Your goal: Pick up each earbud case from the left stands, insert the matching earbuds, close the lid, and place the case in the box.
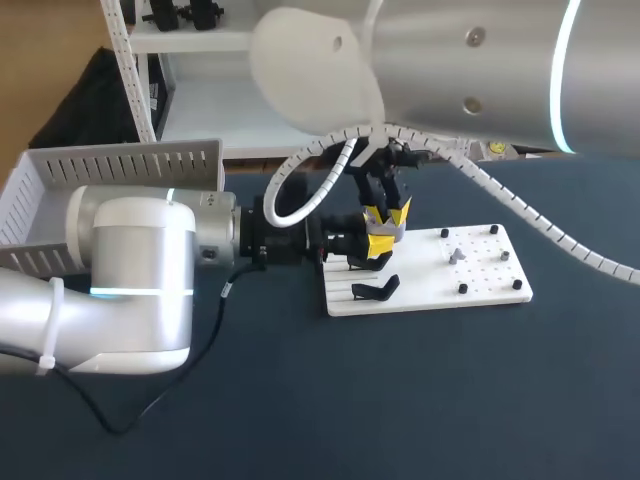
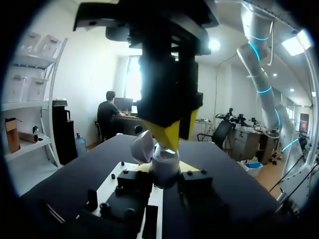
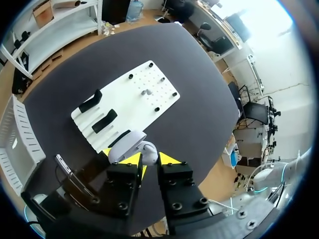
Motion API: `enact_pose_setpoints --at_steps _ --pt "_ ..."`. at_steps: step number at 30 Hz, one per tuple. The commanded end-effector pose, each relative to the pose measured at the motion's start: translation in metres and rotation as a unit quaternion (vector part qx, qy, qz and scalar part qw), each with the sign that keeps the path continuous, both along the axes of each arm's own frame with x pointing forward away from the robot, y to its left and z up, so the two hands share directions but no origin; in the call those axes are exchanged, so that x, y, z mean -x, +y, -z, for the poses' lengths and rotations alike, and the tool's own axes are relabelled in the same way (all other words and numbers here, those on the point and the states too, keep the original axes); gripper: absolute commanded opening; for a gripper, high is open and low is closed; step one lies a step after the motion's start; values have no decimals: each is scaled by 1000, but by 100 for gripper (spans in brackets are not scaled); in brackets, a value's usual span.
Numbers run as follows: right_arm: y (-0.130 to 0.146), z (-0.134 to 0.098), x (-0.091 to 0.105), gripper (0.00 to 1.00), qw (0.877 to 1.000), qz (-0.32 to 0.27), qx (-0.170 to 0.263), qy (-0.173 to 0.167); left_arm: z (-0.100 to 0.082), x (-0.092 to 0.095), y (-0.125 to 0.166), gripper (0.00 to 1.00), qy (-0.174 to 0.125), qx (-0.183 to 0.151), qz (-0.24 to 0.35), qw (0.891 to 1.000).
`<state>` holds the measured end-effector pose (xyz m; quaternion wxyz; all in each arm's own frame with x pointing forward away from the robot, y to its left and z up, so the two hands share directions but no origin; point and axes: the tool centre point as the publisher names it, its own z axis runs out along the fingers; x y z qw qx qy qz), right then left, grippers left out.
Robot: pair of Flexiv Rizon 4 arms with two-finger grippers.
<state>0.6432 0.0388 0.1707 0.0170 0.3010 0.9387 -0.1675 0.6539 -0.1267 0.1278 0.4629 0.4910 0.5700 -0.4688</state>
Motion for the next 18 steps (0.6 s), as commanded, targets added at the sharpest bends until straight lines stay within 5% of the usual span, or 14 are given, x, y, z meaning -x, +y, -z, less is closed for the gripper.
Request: enact_pose_setpoints --at_steps 1,10,11,18 --pt "1 3 -2 0 1000 2 2 4 -2 0 0 0 -1 2 -2 1000" --pt "1 4 -2 0 1000 5 -3 7 -2 0 0 0 -1 2 -2 1000" --pt "1 3 -2 8 1000 5 -3 6 -2 0 0 0 -1 2 -2 1000" --pt "1 2 -2 16 1000 5 -6 5 -2 0 0 0 -1 2 -2 1000"
